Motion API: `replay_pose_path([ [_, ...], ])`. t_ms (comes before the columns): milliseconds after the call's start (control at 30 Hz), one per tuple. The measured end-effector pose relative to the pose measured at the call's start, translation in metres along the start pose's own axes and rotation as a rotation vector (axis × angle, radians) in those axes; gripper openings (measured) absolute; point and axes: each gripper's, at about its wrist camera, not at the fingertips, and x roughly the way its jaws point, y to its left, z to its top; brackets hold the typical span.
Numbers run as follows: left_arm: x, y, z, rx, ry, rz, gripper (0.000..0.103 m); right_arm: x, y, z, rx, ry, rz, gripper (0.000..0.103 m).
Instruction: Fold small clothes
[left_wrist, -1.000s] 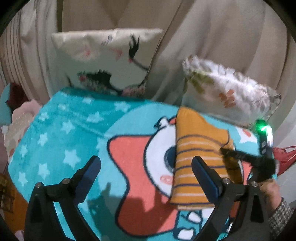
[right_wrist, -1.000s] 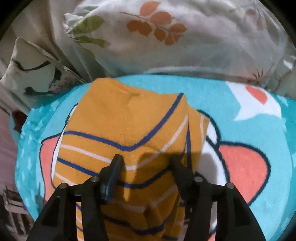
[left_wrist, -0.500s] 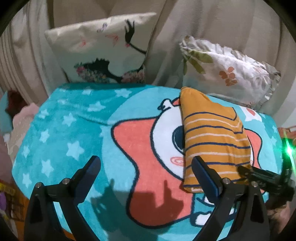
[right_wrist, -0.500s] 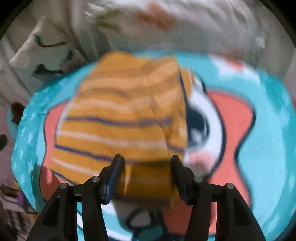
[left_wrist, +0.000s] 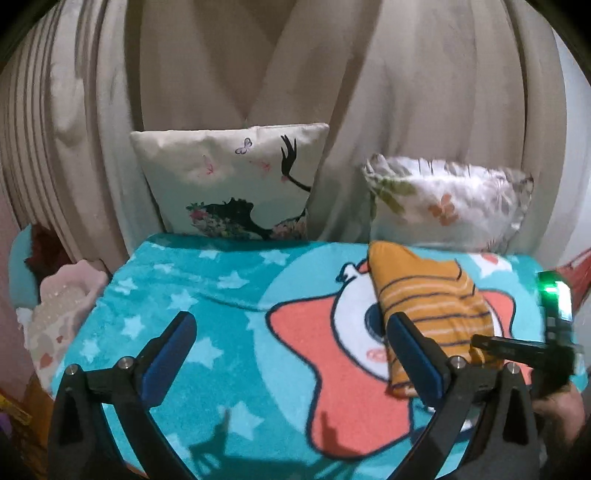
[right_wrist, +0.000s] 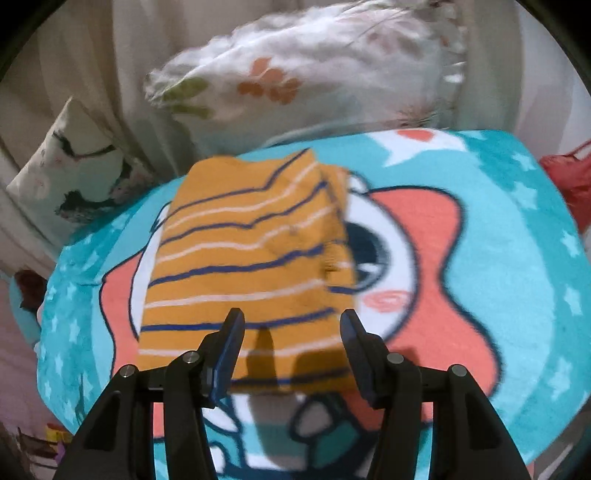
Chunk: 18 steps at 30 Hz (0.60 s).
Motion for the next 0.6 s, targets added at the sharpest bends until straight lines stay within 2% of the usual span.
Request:
replay_pose_path([
  [67, 0.0, 0.001, -0.006, 0.017, 0.038, -0.01, 0.103, 0.023, 0.0, -0.008, -0.005, 0.058, -0.036, 0.058],
  [100, 0.001, 0.001, -0.01, 0.029, 0.059, -0.019, 0.103, 0.025, 0.001, -0.011, -0.006, 0.057, -0.047, 0.058],
  [233, 0.012, -0.004, -0.029, 0.078, 0.14, -0.035, 0.103, 0.002, 0.006, -0.029, 0.019, 0.036, -0.054, 0.06],
  [400, 0.03, -0.019, -0.047, 0.131, 0.254, -0.053, 0.103, -0.023, 0.007, -0.065, 0.019, 0.039, -0.102, 0.062],
  [467, 0.034, -0.027, -0.053, 0.161, 0.279, -0.047, 0.103, -0.032, 0.006, -0.079, 0.028, 0.032, -0.116, 0.062],
  [600, 0.032, -0.04, -0.064, 0.202, 0.294, -0.081, 0.103, -0.049, 0.001, -0.105, 0.055, 0.021, -0.154, 0.066],
])
